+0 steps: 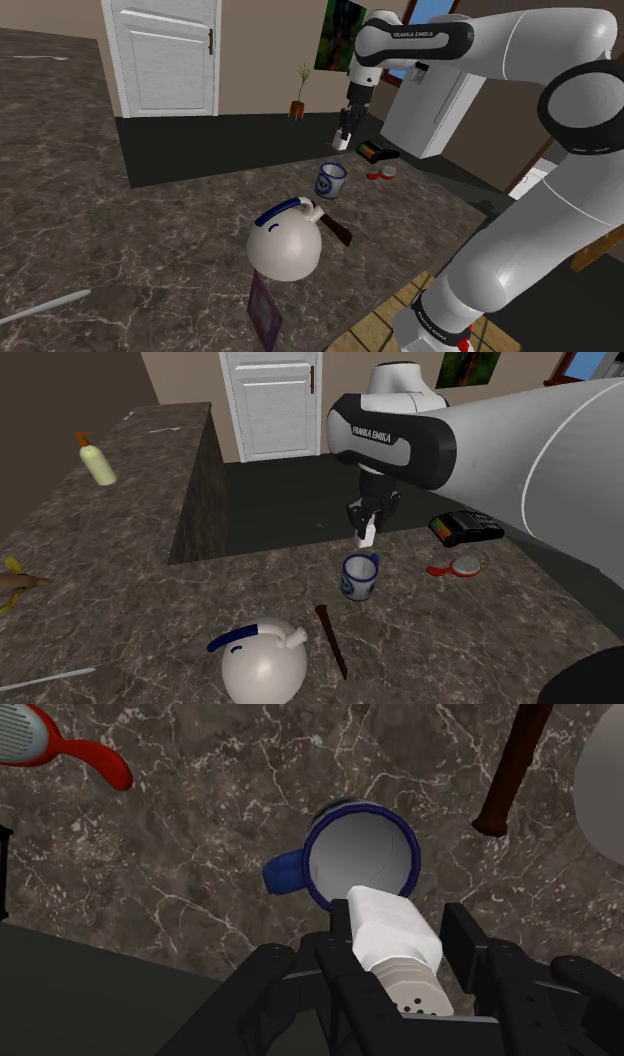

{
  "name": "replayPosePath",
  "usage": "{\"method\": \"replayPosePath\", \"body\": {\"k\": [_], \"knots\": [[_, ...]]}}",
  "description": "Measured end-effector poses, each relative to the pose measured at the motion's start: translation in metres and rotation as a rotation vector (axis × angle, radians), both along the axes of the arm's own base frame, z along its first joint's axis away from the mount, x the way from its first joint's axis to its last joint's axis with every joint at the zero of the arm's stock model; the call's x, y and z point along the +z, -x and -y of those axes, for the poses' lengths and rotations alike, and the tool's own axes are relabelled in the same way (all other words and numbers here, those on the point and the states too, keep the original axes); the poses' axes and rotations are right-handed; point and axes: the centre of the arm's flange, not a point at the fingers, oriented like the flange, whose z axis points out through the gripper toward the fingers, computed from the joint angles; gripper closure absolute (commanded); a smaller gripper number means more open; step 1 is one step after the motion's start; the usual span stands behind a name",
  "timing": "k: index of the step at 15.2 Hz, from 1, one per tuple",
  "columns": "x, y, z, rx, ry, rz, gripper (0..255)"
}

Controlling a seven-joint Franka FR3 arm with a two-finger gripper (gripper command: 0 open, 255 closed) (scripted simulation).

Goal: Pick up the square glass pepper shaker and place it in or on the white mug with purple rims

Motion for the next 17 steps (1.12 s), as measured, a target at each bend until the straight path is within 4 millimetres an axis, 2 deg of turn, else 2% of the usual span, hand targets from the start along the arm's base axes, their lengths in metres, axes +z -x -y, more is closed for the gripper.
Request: {"method": "replayPosePath", "body": {"k": [1, 3, 17], "knots": [[0.000, 0.003, 0.010, 0.000, 0.000, 0.000, 255], [-0.007, 0.004, 0.016, 0.001, 0.000, 0.000, 255], [-0.079, 0.004, 0.017, 0.002, 0.000, 0.000, 255]]}}
